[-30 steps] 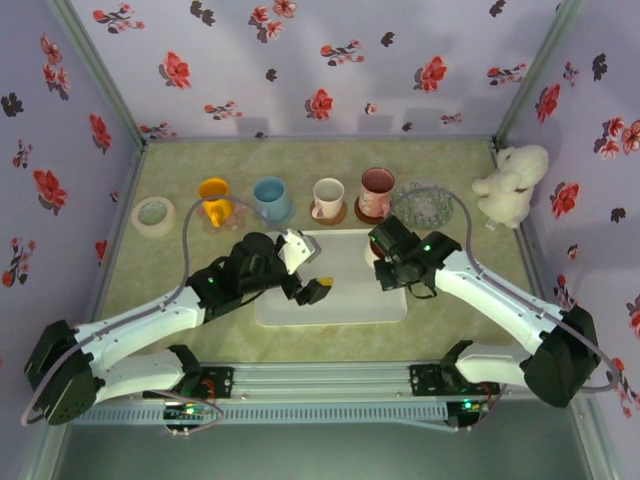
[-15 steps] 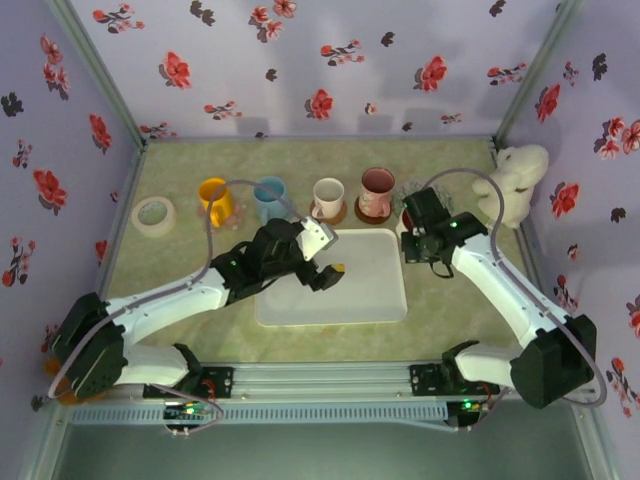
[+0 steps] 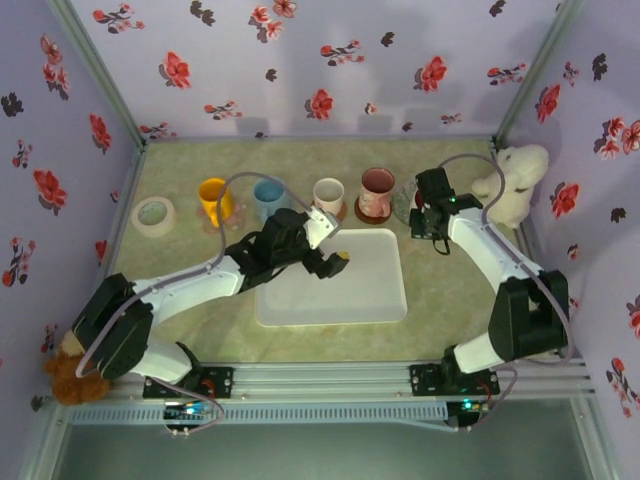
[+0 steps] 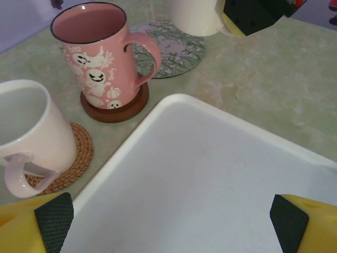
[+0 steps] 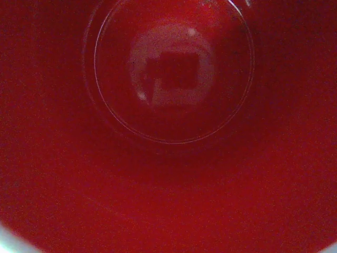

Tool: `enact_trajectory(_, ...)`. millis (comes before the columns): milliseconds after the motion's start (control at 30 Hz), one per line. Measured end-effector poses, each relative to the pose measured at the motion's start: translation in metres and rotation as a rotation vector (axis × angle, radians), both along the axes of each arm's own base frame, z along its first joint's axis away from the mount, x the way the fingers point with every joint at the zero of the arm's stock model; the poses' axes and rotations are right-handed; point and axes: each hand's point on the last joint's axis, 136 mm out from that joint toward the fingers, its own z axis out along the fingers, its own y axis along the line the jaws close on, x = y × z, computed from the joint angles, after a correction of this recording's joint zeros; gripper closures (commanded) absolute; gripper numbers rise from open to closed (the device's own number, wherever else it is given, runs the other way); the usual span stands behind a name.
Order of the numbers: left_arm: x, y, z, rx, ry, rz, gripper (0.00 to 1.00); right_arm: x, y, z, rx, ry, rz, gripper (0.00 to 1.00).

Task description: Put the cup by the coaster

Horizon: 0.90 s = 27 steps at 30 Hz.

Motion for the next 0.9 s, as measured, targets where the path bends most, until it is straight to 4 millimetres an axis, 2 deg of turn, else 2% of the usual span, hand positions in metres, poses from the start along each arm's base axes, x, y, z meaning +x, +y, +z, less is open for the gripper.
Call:
enact_trajectory(200,0.021,-0.004,-0.002,-0.017,0.012,0.01,0.01,0.042,0.001,-0.017,0.006,-0.017,-0.022,1.0)
enact_trajectory(433,0.031,-0.015,-0.006,-0.03,0.026,-0.012,0.01,0.073,-0.009,-0.037,-0.002,-0.009,-0.045,1.0)
enact_trajectory(633,0.037,-0.015,-0.007,-0.041,0.037,-0.02,0.01,0.089,-0.016,-0.054,0.01,0.02,-0.065,1.0)
enact_trajectory(900,0.039,-0.015,-0.008,-0.052,0.045,-0.032,0.01,0.096,-0.018,-0.074,0.008,0.058,-0.071,1.0)
